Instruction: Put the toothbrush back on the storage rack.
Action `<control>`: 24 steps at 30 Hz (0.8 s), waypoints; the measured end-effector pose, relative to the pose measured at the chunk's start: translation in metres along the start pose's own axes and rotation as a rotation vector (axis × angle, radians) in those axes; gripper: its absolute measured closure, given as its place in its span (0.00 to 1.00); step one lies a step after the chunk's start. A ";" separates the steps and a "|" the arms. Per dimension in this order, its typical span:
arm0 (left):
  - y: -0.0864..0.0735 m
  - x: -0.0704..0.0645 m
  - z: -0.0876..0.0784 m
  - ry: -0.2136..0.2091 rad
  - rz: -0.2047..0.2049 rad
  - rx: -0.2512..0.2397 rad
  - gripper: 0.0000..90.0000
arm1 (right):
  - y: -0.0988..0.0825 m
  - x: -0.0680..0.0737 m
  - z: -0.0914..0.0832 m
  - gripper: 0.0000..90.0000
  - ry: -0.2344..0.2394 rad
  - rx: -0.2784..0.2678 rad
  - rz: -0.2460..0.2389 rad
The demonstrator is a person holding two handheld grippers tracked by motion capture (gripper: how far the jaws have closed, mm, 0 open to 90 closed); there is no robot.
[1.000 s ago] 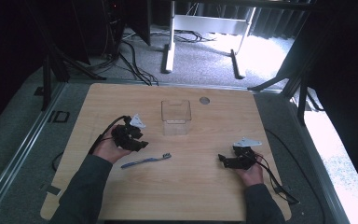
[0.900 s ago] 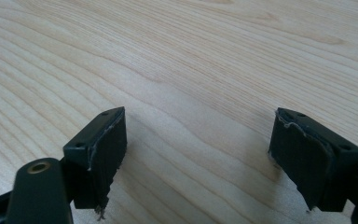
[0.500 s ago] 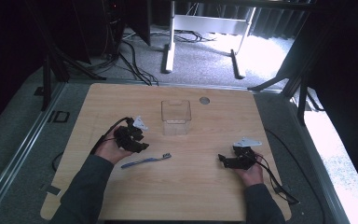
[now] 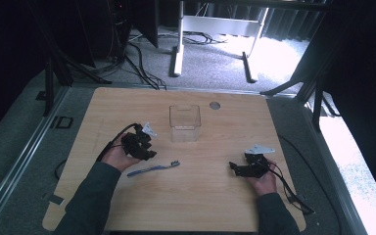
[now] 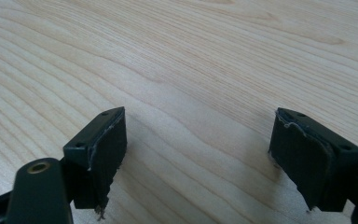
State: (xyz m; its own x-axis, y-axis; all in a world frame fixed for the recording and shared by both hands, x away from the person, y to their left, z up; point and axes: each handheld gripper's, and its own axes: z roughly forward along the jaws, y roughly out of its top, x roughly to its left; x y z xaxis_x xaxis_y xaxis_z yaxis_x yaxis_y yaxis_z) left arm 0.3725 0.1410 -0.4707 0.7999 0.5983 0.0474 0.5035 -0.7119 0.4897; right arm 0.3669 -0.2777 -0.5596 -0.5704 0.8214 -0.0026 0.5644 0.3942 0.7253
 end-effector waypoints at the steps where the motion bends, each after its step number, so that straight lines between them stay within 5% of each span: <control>1: 0.000 0.000 0.000 -0.001 0.001 0.003 0.66 | 0.000 0.000 0.000 0.20 0.000 0.000 0.000; 24: 0.002 0.001 0.010 -0.005 0.001 0.079 0.68 | 0.000 0.000 0.000 0.20 0.002 0.001 -0.001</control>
State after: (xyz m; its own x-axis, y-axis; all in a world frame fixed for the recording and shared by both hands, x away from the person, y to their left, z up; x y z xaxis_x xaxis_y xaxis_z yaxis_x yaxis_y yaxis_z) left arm 0.3776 0.1367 -0.4781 0.8023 0.5954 0.0432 0.5263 -0.7396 0.4194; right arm 0.3669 -0.2777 -0.5596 -0.5722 0.8201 -0.0019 0.5641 0.3953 0.7249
